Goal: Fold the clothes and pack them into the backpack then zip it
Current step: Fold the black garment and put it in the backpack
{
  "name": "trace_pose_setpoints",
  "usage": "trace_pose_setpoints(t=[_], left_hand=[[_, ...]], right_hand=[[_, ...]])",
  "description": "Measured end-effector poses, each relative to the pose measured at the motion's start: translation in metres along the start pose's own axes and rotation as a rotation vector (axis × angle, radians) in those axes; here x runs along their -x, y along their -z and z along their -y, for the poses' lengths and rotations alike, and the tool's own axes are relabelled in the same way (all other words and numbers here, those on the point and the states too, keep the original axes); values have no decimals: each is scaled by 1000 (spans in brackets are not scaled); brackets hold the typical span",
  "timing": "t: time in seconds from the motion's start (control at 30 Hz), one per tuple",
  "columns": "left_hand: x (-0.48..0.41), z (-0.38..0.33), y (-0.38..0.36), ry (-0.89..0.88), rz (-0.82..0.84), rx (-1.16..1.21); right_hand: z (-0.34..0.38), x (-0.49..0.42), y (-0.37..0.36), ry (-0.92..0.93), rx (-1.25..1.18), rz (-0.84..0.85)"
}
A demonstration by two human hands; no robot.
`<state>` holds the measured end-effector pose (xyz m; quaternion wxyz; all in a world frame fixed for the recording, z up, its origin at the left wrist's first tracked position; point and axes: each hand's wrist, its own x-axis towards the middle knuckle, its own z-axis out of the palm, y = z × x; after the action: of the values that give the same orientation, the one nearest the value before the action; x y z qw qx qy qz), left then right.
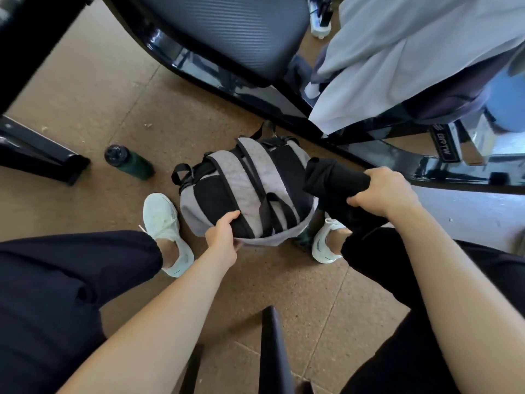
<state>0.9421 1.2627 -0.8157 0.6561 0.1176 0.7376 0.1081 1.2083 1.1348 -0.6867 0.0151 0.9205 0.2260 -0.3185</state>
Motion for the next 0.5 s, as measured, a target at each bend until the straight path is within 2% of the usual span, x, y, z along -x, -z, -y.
trace_pose_setpoints(t=[0.1,0.2,0.3,0.4,0.5], left_hand=[[26,-44,-18,-8,100,162],[50,-92,-27,6,203,328],[58,-135,-29,18,229,403],[59,-168,-30,17,252,405],[67,-196,-34,-1,280,460]], right_hand=[[-1,5,12,-9,-27,-70],[2,9,16,-8,-48,-72],[3,12,20,9,-34,-68],[5,15,25,84,28,-75],[16,19,25,233,83,-55]])
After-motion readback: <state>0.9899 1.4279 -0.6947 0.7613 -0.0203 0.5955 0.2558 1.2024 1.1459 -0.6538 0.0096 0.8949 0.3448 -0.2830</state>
